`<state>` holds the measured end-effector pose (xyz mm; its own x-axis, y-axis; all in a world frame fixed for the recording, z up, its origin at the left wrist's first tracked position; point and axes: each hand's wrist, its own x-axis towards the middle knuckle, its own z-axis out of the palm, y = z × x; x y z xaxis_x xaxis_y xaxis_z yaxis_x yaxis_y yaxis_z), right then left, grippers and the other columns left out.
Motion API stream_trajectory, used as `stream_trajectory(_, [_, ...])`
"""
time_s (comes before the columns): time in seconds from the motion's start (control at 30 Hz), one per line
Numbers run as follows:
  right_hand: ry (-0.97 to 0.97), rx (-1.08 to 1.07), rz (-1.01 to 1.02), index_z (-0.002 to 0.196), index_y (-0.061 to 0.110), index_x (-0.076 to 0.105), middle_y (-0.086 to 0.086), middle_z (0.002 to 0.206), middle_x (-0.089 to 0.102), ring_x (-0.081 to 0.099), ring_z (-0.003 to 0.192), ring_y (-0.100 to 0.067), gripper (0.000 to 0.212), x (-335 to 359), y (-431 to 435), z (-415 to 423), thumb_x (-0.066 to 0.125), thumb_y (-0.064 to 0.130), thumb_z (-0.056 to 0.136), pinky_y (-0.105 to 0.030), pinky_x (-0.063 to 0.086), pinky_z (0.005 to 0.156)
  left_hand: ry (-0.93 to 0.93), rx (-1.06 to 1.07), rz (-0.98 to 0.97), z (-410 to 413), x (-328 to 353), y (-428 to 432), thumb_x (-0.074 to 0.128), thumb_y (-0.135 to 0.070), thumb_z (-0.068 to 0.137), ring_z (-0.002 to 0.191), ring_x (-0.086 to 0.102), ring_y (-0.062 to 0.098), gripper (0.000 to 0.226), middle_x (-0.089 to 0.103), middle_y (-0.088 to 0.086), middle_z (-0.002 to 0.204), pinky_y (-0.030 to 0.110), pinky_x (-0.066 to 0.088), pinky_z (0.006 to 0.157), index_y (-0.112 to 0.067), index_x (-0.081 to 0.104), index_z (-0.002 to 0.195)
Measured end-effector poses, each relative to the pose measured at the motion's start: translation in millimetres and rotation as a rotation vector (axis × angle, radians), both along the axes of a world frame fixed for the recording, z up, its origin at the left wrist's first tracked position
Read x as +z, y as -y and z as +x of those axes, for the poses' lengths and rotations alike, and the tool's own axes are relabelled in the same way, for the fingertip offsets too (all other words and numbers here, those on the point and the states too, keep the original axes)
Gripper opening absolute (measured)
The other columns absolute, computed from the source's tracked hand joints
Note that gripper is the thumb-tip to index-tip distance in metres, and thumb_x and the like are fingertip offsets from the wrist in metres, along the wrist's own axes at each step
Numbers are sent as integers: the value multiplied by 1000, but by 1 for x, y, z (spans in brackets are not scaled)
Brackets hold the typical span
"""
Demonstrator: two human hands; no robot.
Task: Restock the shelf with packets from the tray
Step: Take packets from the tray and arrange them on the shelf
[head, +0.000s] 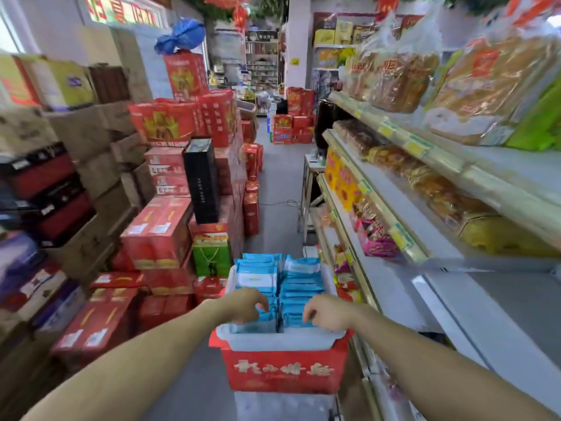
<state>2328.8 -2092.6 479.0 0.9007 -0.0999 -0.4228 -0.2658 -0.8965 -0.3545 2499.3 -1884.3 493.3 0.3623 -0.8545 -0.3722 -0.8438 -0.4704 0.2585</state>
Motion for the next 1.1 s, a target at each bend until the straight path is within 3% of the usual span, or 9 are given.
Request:
stream_trajectory(0.07, [-1, -14, -6, 120, 16, 75, 1, 132, 66, 60, 115, -15, 44, -14, 2, 4, 45, -2, 93, -32, 49, 101, -4, 1, 32, 0, -20, -2, 53, -12, 98, 125, 56, 26, 40, 57, 5, 136, 34, 42, 101, -25, 66, 133])
stream_trajectory(0.27, [-28, -43, -31, 125, 25, 70, 4, 137, 62, 57, 122, -16, 47, -31, 15, 10, 45, 1, 94, -35, 48, 108, 19, -19, 71, 16, -51, -8, 56, -24, 102, 122, 55, 26, 32, 49, 1, 137, 40, 45, 108, -29, 66, 132])
stream_trajectory(0.4, [-39, -45, -18, 127, 22, 68, 3, 137, 62, 57, 121, -15, 46, -37, 18, 14, 46, -1, 94, -33, 46, 108, 16, -43, 104, 26, -58, -10, 53, -11, 101, 123, 55, 27, 39, 49, 3, 140, 41, 45, 110, -26, 66, 134])
stream_trajectory(0.57, [-47, -35, 4, 121, 20, 73, 2, 129, 67, 58, 105, -9, 48, -43, 14, 18, 44, -5, 92, -29, 50, 95, 3, -38, 107, 31, -64, -9, 46, -6, 100, 120, 56, 29, 41, 52, 5, 136, 37, 44, 103, -24, 66, 130])
stream_trajectory(0.73, [-62, -19, 9, 114, 20, 78, 10, 105, 64, 54, 76, -3, 54, -40, 10, 27, 40, -9, 90, -16, 41, 67, -6, -51, 123, 35, -71, -3, 47, -7, 100, 123, 56, 29, 41, 58, 4, 136, 40, 45, 107, -25, 68, 130])
stream_trajectory(0.9, [-177, 74, -36, 124, 22, 75, -2, 131, 67, 60, 88, -22, 62, -40, 14, 32, 37, -11, 88, -39, 51, 76, -21, -86, 190, 34, -77, -1, 38, 6, 91, 120, 59, 36, 62, 64, 8, 135, 44, 48, 97, -29, 63, 135])
stream_trajectory(1.0, [-207, 93, -77, 130, 24, 71, -4, 140, 62, 61, 110, -28, 64, -43, 15, 31, 37, -12, 88, -42, 54, 94, -45, -98, 159, 33, -79, -1, 43, 1, 92, 115, 63, 35, 53, 68, 6, 129, 42, 51, 97, -31, 67, 128])
stream_trajectory(1.1, [-188, 111, -108, 126, 24, 74, -3, 135, 65, 60, 107, -26, 61, -37, 11, 28, 41, -10, 87, -39, 51, 97, -21, -93, 92, 33, -78, 0, 53, -7, 91, 113, 66, 31, 40, 71, 3, 121, 39, 53, 96, -28, 70, 120])
